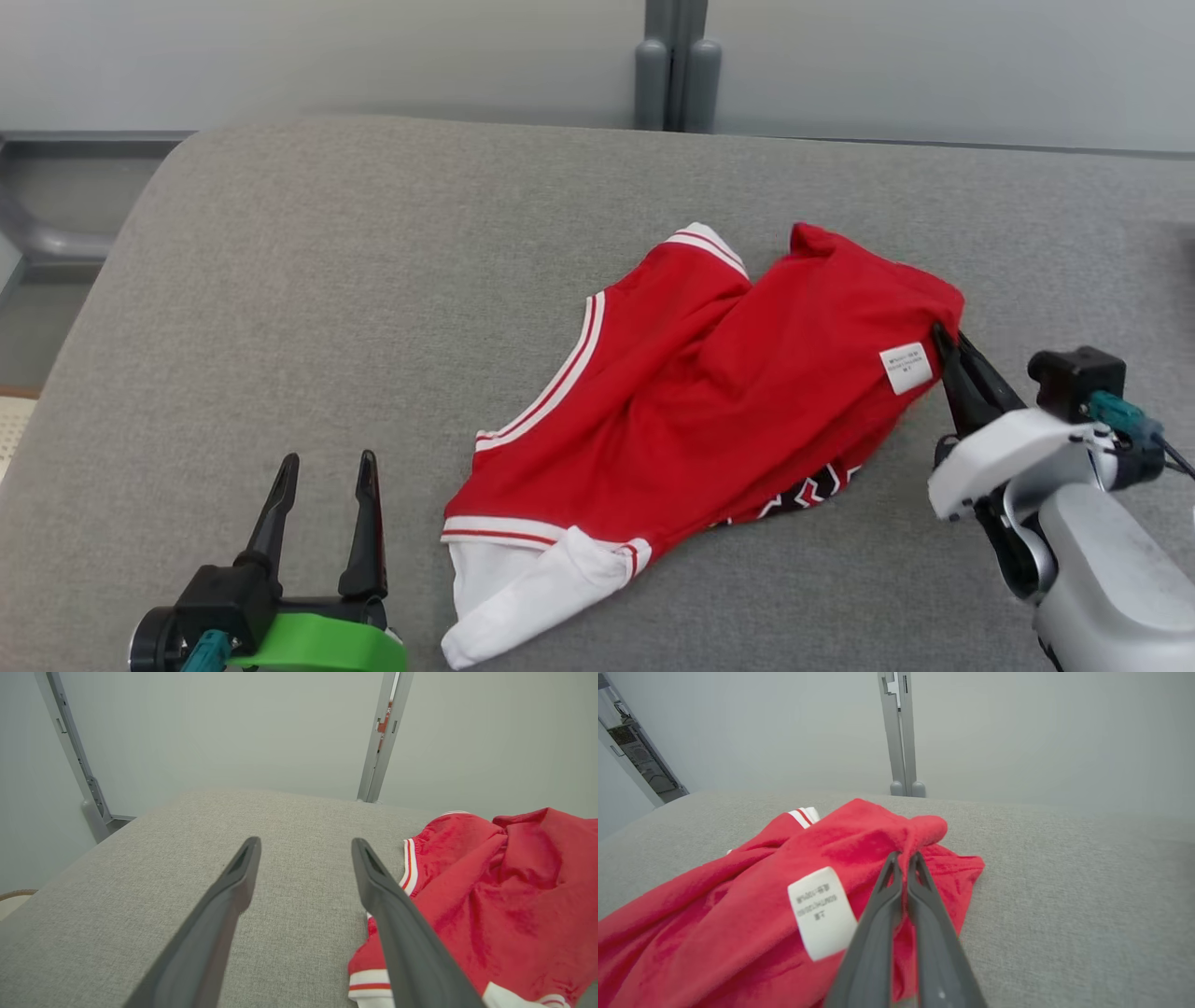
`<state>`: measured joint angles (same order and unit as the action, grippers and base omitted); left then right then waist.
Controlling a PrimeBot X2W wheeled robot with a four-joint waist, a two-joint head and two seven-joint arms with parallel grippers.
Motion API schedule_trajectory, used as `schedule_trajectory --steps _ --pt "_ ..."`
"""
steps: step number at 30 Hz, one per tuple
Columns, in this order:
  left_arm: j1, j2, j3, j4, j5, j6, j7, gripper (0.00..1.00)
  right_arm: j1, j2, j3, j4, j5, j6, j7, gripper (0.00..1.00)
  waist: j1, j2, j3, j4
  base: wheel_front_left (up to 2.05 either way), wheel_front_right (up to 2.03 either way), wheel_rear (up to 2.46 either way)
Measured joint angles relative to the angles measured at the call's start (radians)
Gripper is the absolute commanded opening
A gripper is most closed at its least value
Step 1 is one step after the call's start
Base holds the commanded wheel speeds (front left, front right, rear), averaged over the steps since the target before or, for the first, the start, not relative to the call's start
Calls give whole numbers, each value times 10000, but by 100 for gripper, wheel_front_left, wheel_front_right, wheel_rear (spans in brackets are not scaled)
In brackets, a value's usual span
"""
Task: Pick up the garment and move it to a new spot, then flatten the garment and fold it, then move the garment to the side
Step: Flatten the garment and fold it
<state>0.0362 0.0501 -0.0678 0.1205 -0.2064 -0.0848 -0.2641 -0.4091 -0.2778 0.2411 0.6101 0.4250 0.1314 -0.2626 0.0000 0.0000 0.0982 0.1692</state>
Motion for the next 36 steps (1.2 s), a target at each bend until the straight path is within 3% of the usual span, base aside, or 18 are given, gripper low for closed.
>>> schedule_trajectory --steps 6,13,15,16,23,36 --pt "88 -6 -15 -12 0 27 0 100 2084 -165 -819 -1415 -171 -2 4 0 0 0 -170 -631 0 0 0" --pt "118 -4 31 58 4 21 0 100 4006 276 -1850 -3010 -426 0 652 0 0 0 -281 -1146 0 0 0" --pt "146 -4 38 79 6 15 0 100 4361 410 -2121 -3356 -568 -2 780 96 0 0 -316 -1233 0 0 0" --pt "151 -6 38 92 8 12 0 100 4458 464 -2213 -3513 -640 0 794 100 0 0 -338 -1256 0 0 0" --pt "274 -6 142 151 67 -46 0 100 4798 865 -2871 -4353 -1210 -2 623 100 0 0 -612 -1327 0 0 0" --pt "576 -6 508 35 151 -86 0 100 5079 1636 -2763 -5296 -1749 -2 88 100 0 0 -1087 -1385 0 0 0"
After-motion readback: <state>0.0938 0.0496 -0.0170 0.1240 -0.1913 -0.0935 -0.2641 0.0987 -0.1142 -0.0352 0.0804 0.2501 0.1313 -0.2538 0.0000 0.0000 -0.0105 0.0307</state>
